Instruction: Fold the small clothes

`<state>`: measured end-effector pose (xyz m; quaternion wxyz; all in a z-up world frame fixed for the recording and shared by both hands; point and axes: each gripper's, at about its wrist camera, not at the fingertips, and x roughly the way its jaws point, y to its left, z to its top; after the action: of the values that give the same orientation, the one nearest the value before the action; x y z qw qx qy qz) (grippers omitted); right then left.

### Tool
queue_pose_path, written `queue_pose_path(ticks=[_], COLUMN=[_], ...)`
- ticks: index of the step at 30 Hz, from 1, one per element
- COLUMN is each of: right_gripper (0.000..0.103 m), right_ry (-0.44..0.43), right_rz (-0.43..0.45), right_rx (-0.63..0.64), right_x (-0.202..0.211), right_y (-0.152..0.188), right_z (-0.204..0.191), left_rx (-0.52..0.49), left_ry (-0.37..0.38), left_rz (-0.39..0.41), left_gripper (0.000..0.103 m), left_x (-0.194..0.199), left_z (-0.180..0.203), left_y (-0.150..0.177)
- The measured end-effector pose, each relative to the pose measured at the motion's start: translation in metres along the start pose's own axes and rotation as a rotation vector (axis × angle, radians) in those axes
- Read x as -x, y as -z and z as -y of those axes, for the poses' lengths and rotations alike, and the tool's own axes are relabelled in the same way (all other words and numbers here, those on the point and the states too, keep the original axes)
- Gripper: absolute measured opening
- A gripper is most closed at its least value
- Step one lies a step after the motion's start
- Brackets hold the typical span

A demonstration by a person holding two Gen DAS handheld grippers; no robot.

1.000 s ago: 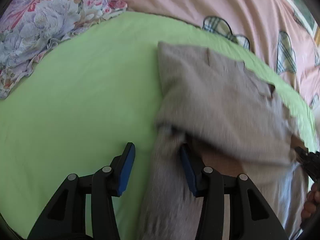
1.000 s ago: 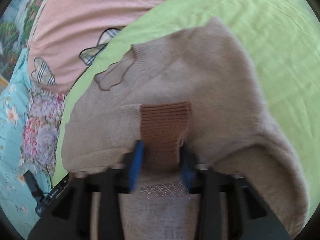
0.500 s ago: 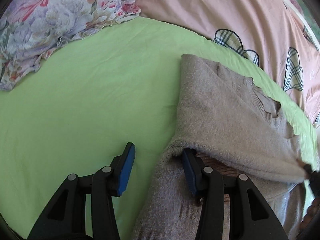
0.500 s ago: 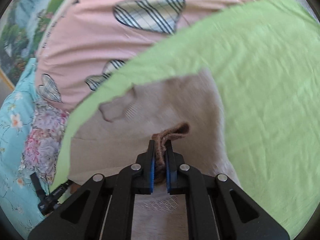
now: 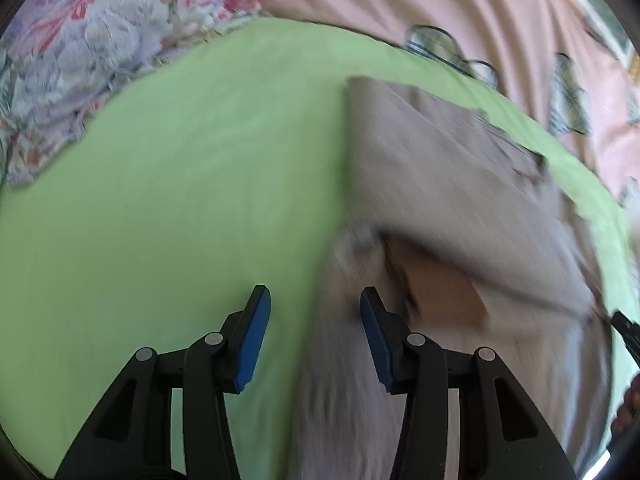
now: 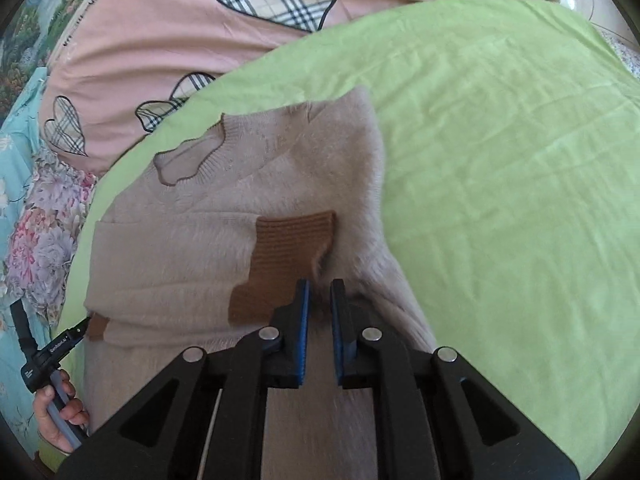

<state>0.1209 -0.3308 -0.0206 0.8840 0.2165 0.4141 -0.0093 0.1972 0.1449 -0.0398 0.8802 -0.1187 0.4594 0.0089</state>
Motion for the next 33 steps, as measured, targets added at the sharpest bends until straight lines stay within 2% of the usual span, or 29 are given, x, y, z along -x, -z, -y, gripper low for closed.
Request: queue_pose_path(ticks=[2,4,6,9,13,15,18,20,24,26,33], right_gripper=[0.015,0.036,0.045,0.045,0.045,0.045,0.045,0.045,0.045,0.045,0.045], right_ry=[-0.031,-0.042,-0.051,-0.072,-0.147,-0.186,-0.192,-0.2,-0.212,-0.231,-0.364], right_rz=[0.011,0.024,0.032,0.023,-0.007,-0.026,-0.049,-0.063,-0.105,-0.165,-0.276], right_rx=[0.007,0.015,0.022,0.024,0.034,0.037,0.053,0.061,0.053,0.042,0.049], right_x=[0.024,0.041,0.054,0.067,0.084,0.094,0.108,0.119,0.129,0.125,0.106], right_y=[0.013,0.027,0.04,0.06,0.086,0.1,0.121,0.134,0.157,0.172,0.218], right_z=[0.005,0.007,0.007,0.01,0.017,0.022,0.03,0.036,0.047,0.049,0.039], left_rx=[-0.025,-0.059,-0.09,-0.122,-0.133,-0.141,-0.139,-0.122,-0.143,-0.133,-0.157], left_ry=[0.049,0.077,0.085,0.102,0.159,0.188,0.219,0.275,0.338,0.375,0.455], left_rz=[-0.032,-0.059,-0.068,-0.079,-0.113,-0.117,-0.098,-0.088,-0.076,-0.091,-0.157], left_gripper=[0.047,0.048,0.05,0.054,0.059,0.059,0.058,0.057,0.051,0.051,0.05], left_x=[0.014,0.027,0.041,0.063,0.087,0.097,0.108,0.113,0.118,0.119,0.118], left_z=[0.001,0.004,0.006,0.006,-0.002,-0.007,-0.011,-0.012,-0.007,-0.014,-0.014], left_y=[0.021,0.047,0.069,0.101,0.141,0.162,0.186,0.199,0.214,0.216,0.221])
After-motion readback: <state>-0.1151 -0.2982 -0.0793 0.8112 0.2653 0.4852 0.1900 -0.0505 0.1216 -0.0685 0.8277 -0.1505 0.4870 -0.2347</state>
